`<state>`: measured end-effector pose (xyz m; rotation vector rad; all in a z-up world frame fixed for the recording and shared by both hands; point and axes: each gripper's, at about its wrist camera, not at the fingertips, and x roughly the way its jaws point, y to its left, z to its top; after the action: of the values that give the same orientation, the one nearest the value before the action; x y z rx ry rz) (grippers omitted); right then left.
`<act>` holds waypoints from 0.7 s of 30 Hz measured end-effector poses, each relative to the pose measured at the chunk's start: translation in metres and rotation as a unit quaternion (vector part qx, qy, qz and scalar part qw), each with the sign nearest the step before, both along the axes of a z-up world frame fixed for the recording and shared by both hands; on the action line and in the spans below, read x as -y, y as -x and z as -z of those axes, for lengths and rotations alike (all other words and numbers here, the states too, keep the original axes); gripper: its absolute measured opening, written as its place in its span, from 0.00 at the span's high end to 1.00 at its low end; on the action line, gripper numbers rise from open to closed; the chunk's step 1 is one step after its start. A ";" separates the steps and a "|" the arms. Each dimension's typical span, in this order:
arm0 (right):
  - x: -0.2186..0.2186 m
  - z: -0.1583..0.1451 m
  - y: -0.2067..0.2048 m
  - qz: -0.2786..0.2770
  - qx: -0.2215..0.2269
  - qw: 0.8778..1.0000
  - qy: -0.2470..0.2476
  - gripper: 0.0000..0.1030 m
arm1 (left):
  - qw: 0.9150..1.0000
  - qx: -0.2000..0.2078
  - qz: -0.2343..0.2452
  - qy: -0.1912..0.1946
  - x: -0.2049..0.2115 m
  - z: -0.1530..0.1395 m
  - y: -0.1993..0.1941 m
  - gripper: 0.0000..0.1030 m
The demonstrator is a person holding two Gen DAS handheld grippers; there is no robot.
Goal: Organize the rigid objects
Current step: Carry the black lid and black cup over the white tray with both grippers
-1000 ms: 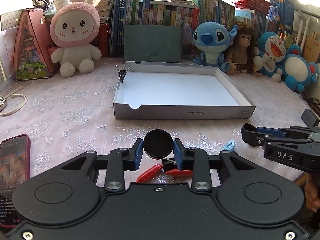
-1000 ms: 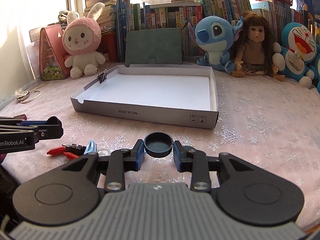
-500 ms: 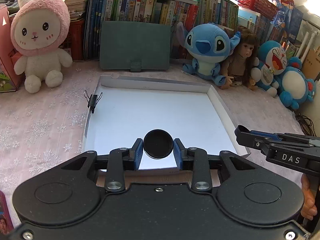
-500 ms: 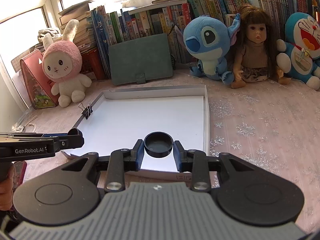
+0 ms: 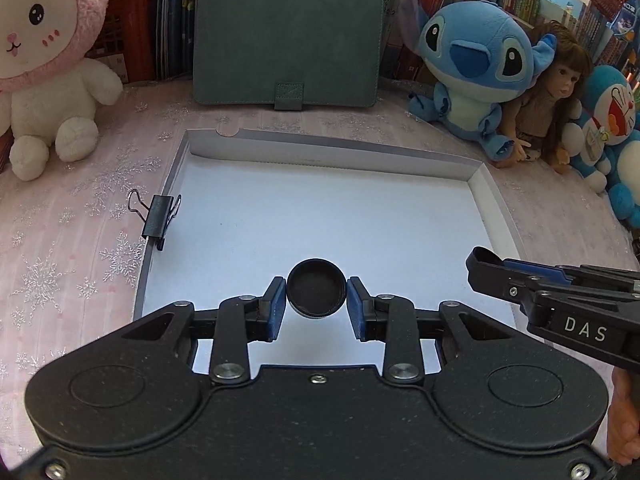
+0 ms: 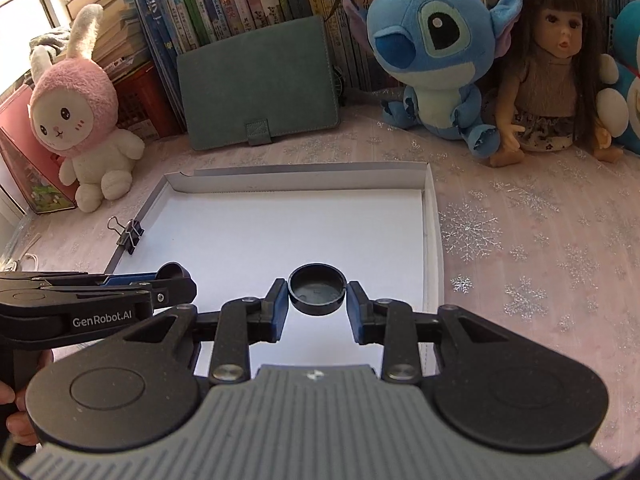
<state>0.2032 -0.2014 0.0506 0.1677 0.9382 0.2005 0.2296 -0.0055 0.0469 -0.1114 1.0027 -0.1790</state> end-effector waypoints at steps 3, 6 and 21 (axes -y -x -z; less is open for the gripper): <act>0.000 0.010 -0.011 0.007 -0.020 1.000 -0.007 0.64 | 1.000 -0.009 -0.003 0.001 0.001 0.005 -0.009 0.70; -0.004 0.017 -0.015 0.006 -0.029 1.000 0.003 0.64 | 1.000 -0.011 -0.002 -0.005 0.004 0.010 -0.012 0.70; -0.018 0.031 -0.017 -0.009 -0.043 0.998 0.038 0.64 | 0.999 -0.003 0.012 -0.048 0.017 0.024 -0.011 0.70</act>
<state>0.2204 -0.1835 0.0192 0.0975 1.0311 0.1746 0.2410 -0.0227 0.0230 -0.0119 1.0180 -0.1509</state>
